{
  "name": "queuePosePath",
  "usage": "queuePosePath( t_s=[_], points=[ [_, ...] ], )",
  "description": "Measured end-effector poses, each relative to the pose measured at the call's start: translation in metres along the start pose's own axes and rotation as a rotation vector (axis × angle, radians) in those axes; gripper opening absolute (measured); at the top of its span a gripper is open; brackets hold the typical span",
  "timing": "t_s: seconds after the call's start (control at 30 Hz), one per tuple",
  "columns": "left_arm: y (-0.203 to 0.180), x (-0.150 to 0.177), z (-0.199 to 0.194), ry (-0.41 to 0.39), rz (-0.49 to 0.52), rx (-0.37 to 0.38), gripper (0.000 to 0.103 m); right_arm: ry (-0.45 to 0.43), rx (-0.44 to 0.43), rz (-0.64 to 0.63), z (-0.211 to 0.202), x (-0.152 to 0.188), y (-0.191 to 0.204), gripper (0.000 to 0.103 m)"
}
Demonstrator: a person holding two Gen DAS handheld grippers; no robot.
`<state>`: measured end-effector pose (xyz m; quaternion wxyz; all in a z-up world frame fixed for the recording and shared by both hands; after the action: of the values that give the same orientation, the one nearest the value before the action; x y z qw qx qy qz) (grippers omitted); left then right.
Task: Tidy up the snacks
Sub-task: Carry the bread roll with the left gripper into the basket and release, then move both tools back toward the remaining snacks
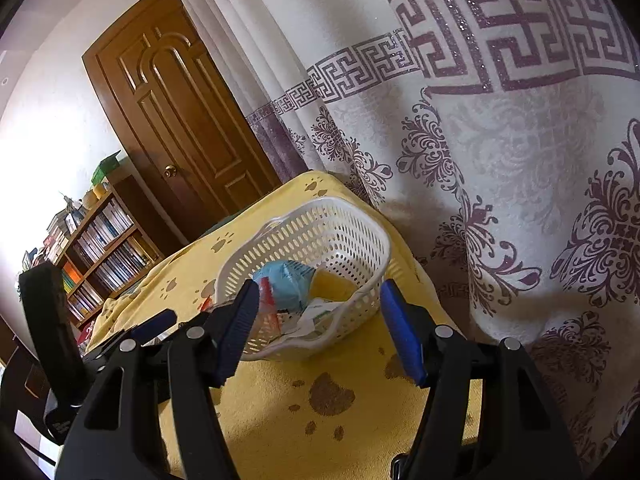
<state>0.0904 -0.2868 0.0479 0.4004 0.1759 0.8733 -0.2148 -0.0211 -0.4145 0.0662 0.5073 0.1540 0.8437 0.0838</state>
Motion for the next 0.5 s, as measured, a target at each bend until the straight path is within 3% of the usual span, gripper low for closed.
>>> queuePosePath(
  t_s=[0.3, 0.5],
  points=[
    [0.009, -0.002, 0.03, 0.029, -0.026, -0.098, 0.089, -0.004, 0.002, 0.006, -0.003, 0.0, -0.003, 0.065],
    [0.014, 0.0, 0.025, 0.035, -0.041, -0.085, 0.089, -0.003, 0.001, 0.004, -0.003, 0.0, -0.001, 0.065]
  ],
)
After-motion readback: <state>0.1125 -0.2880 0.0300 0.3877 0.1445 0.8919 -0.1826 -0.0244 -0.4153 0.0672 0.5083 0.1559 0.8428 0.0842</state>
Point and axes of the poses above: each gripper's, at about its wrist camera, not at the fingertips, and z roughly the way its jaws point, y to its left, x to its underside, the point moved 5 cm from there along z, roughly the way its jaws point, and after that the axes turned 12 degrees about -z, right-handed, at the moved point
